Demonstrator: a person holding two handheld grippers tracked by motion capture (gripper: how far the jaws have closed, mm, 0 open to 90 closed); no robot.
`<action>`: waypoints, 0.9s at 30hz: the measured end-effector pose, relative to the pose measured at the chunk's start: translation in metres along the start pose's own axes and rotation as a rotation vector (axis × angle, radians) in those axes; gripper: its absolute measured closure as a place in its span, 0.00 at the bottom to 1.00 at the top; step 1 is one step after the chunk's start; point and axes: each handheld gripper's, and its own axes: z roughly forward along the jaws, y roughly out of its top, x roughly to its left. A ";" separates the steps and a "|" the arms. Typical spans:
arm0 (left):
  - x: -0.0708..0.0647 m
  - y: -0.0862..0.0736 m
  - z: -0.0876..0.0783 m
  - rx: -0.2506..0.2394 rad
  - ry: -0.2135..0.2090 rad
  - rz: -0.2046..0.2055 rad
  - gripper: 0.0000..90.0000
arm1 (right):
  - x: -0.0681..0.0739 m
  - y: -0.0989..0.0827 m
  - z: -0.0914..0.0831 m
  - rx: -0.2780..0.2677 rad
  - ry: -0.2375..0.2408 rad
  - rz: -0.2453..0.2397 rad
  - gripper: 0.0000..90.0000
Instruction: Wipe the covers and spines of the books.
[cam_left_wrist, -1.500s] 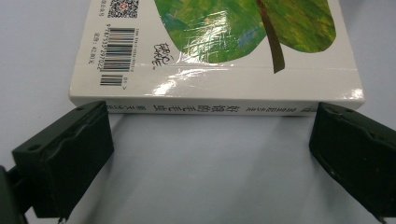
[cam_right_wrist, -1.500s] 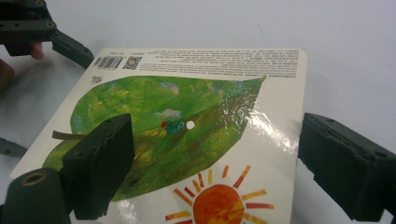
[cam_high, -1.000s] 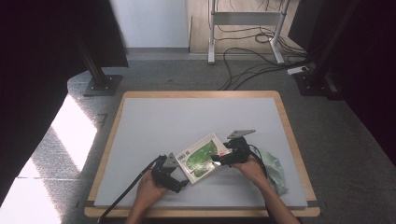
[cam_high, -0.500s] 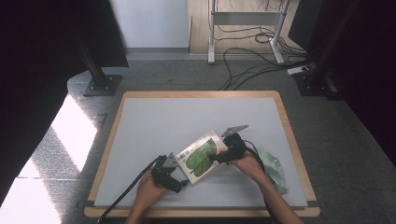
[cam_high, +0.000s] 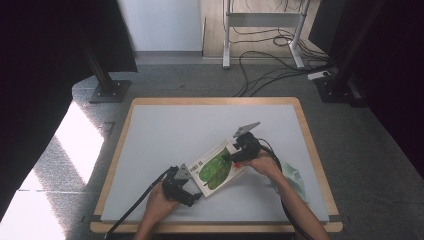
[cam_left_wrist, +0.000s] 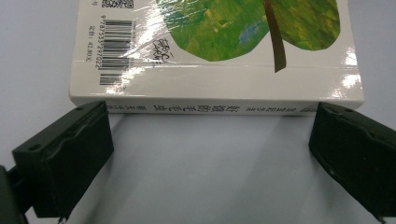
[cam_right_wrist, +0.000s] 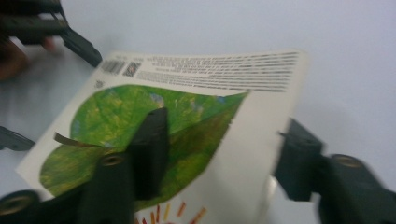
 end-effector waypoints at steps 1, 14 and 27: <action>0.000 0.000 0.000 0.000 0.000 0.000 0.00 | -0.001 -0.002 -0.004 -0.023 0.007 -0.004 0.59; 0.000 -0.001 -0.002 -0.011 -0.047 0.005 0.00 | 0.005 -0.014 -0.029 -0.146 0.021 -0.108 0.73; 0.005 0.001 -0.002 -0.041 -0.100 -0.042 0.00 | 0.015 -0.015 -0.040 -0.196 0.028 -0.167 0.76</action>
